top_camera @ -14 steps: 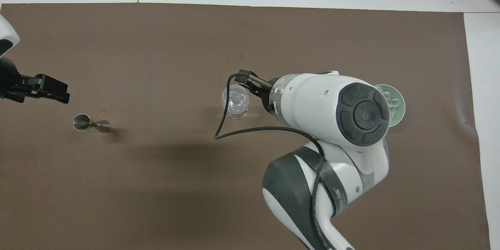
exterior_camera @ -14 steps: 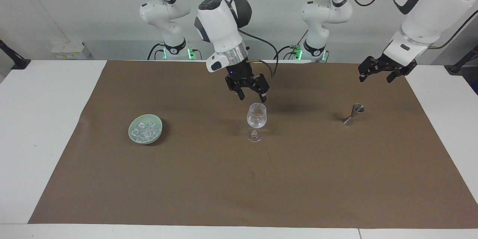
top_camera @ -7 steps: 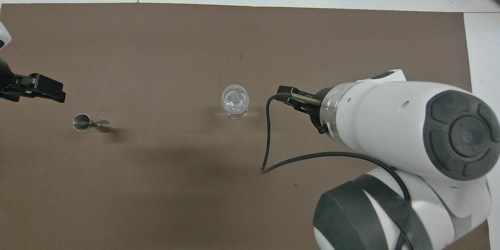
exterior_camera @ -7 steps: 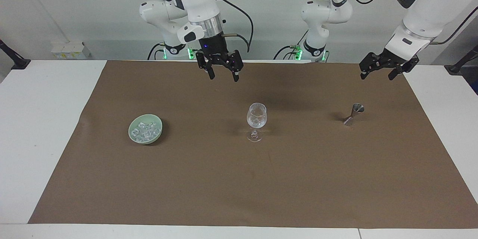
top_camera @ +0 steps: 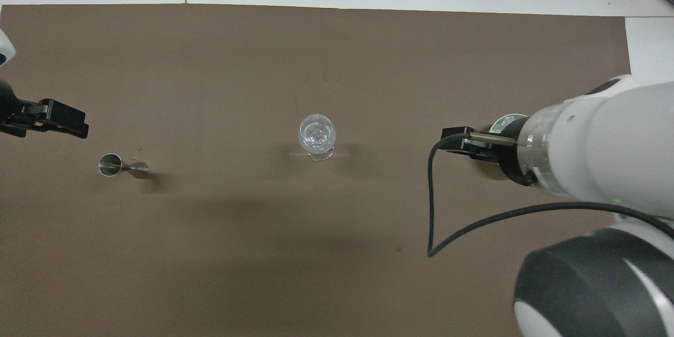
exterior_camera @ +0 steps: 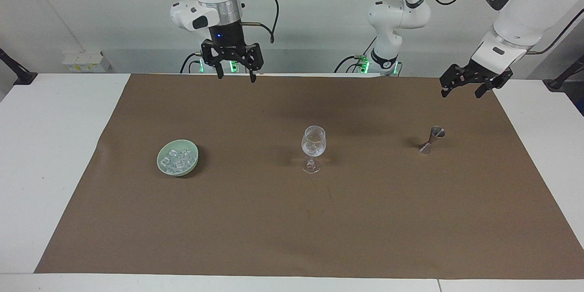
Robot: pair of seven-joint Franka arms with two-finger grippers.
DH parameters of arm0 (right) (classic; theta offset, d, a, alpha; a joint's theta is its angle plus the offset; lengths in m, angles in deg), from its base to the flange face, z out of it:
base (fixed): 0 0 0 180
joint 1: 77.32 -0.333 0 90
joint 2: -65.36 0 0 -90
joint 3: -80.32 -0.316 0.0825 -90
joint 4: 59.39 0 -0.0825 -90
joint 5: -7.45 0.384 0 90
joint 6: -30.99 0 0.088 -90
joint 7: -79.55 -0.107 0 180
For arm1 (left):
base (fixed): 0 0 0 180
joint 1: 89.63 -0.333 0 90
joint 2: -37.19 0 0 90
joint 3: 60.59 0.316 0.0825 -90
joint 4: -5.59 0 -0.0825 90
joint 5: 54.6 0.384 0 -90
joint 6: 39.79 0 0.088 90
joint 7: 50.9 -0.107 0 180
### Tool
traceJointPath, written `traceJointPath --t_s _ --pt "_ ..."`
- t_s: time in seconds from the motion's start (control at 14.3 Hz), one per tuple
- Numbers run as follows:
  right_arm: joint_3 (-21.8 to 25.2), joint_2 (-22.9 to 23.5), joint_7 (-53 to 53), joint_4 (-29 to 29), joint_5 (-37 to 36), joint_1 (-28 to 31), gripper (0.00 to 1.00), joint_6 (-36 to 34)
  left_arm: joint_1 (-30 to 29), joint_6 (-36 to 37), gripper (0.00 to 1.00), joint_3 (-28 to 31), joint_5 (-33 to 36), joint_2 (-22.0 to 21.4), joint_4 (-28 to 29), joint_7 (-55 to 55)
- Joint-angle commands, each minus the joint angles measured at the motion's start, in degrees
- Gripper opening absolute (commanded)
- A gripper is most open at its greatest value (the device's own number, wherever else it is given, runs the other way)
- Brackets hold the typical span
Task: Pour wine and add ice with both arms
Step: 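Carry the green bowl with the right gripper back to its spot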
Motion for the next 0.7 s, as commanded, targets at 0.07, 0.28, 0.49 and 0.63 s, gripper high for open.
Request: traceJointPath --t_s 0.07,0.28,0.49,0.63 --pt "-0.7 -1.0 7.6 0.2 -0.7 5.6 1.0 -2.4 0.7 0.1 1.0 0.4 1.2 -1.5 0.5 0.2" --pt "-0.4 -1.0 11.0 0.7 -0.8 8.3 1.0 -3.4 0.7 0.1 1.0 0.4 1.2 -1.5 0.6 0.3" --pt "0.5 0.5 17.2 4.1 -0.5 10.6 1.0 -5.8 0.6 0.3 1.0 0.4 1.2 -1.8 1.1 0.3" --pt "1.7 1.6 20.6 5.8 -1.0 10.5 1.0 -6.5 0.4 0.4 1.0 0.4 1.2 -1.9 1.1 0.4"
